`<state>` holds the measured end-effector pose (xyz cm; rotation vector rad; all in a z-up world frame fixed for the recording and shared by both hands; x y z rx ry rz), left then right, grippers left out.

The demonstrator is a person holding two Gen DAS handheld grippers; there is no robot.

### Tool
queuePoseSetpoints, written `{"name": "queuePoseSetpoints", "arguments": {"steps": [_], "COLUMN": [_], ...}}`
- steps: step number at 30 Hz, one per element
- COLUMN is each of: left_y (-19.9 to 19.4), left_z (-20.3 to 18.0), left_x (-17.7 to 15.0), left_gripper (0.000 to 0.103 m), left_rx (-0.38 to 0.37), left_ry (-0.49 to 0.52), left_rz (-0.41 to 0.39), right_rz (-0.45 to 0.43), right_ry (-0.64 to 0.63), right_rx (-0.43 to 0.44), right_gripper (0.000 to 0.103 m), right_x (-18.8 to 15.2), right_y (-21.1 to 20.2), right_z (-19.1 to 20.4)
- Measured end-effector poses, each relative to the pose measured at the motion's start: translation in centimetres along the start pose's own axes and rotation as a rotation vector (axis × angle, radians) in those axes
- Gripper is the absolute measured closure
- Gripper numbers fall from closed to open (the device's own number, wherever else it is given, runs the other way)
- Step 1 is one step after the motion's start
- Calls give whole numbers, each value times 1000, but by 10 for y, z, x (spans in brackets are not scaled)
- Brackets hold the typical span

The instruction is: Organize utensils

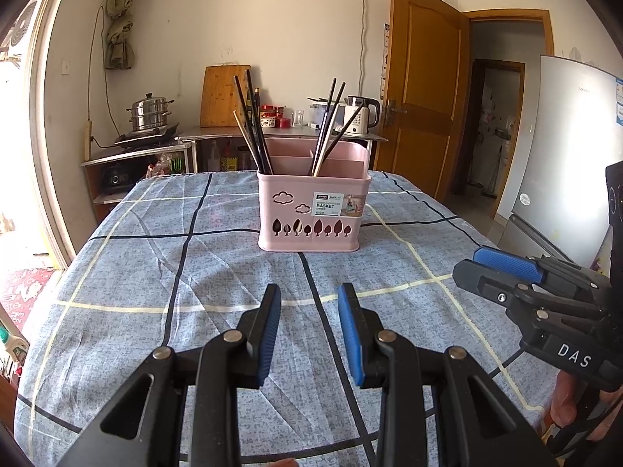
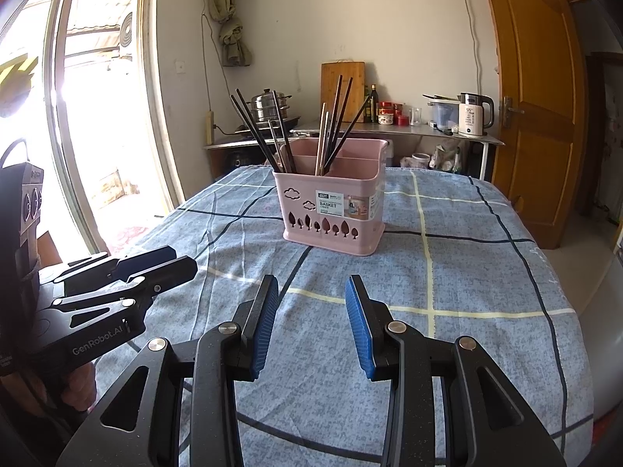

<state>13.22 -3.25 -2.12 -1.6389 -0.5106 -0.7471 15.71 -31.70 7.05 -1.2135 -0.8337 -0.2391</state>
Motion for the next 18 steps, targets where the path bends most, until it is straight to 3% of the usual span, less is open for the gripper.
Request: {"name": "queuePoseSetpoints", "arguments": {"steps": [18], "left_y": [0], "left_z": [-4], "left_x": [-1], "left_gripper": [71], "left_rx": [-6], "left_ry": [18], "left_rz": [-8], "right_rz": [2], "right_ry": [0], "right_rx": [1], "right_gripper": [66], "right_x": [-1], "right_y": [0], "right_z": [0]}}
Point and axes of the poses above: each gripper's, at about its wrist camera, not at the fingertips, and y roughly the way its jaws point, z to its left, x to its top, the point moved 7 cm from there along y, roughly the way its jaws point, and after that the axes turned 14 degrees about z, right-handed, at the moved point
